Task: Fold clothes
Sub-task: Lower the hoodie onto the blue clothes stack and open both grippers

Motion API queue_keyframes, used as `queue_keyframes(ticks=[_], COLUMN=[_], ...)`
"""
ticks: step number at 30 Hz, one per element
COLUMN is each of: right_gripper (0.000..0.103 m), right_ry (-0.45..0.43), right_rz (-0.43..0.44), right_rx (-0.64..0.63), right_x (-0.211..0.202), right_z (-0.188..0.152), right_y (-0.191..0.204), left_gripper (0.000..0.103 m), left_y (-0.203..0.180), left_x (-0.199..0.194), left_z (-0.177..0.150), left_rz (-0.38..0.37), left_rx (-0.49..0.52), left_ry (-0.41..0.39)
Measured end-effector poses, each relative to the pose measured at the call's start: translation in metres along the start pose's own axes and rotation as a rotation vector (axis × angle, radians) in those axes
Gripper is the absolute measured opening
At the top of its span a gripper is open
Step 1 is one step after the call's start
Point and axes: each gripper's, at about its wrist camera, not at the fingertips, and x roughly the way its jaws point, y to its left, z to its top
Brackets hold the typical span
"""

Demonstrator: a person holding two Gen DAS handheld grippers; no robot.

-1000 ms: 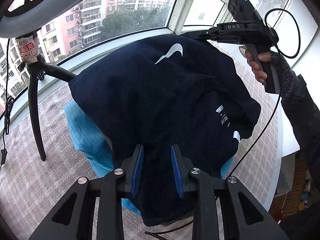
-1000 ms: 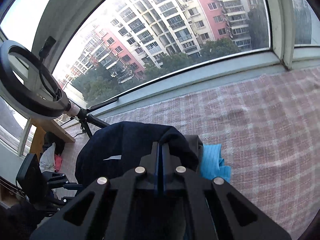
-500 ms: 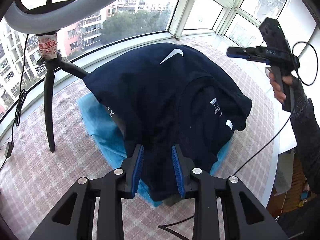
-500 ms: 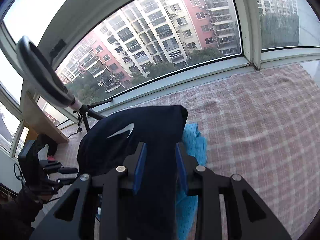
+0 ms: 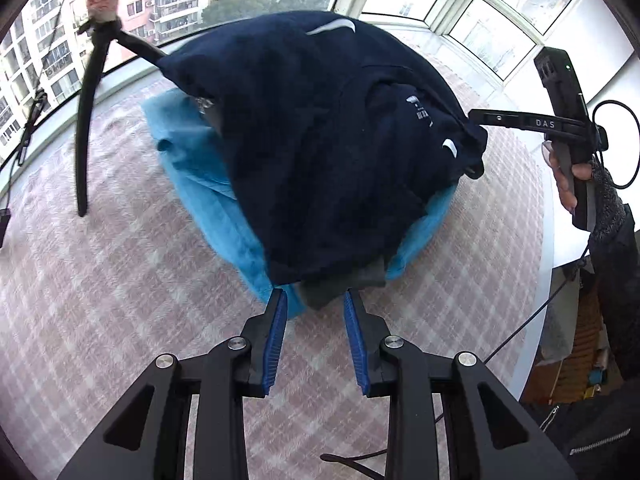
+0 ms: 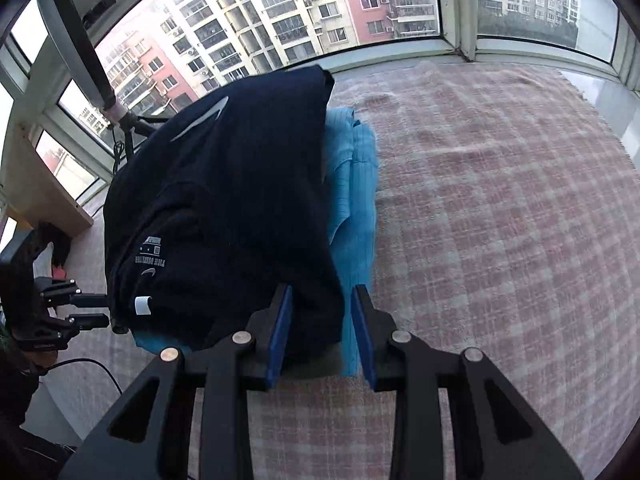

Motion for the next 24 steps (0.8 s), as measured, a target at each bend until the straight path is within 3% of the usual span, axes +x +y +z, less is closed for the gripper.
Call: queue_keyframes(ticks=[5, 9, 13, 17, 20, 22, 24], right_gripper=[0.030, 0.030, 0.030, 0.030, 0.030, 0.030, 0.030], right_ry=[-0.067, -0.010, 0.075, -0.006, -0.009, 0.006, 0.007], right_rz=[0.031, -0.003, -0.115, -0.066, 0.053, 0.111, 0.068], right_rx=[-0.066, -0.159, -0.135, -0.128, -0.211, -0.260, -0.337], right_x=[-0.017, 0.004, 0.026, 0.001, -0.008, -0.011, -0.008], right_z=[0.009, 0.011, 0.009, 0.010, 0.005, -0.003, -0.013], right_y=[0.032, 0.052, 0.029, 0.037, 0.074, 0.094, 0.105], left_gripper=[0.028, 0.029, 0.029, 0.029, 0.029, 0.031, 0.035], left_y=[0.006, 0.003, 0.006, 0.007, -0.011, -0.018, -0.026], left_x=[-0.027, 0.005, 0.031, 0.005, -0.011, 0.000, 0.010], left_z=[0.040, 0.056, 0.042, 0.044, 0.050, 0.053, 0.056], left_rz=[0.022, 0.038, 0.048, 0.030, 0.002, -0.015, -0.033], left_rx=[-0.030, 0.005, 0.010, -0.015, 0.027, 0.046, 0.064], left_ry=[-0.160, -0.140, -0.088, -0.118, -0.145, -0.120, -0.094])
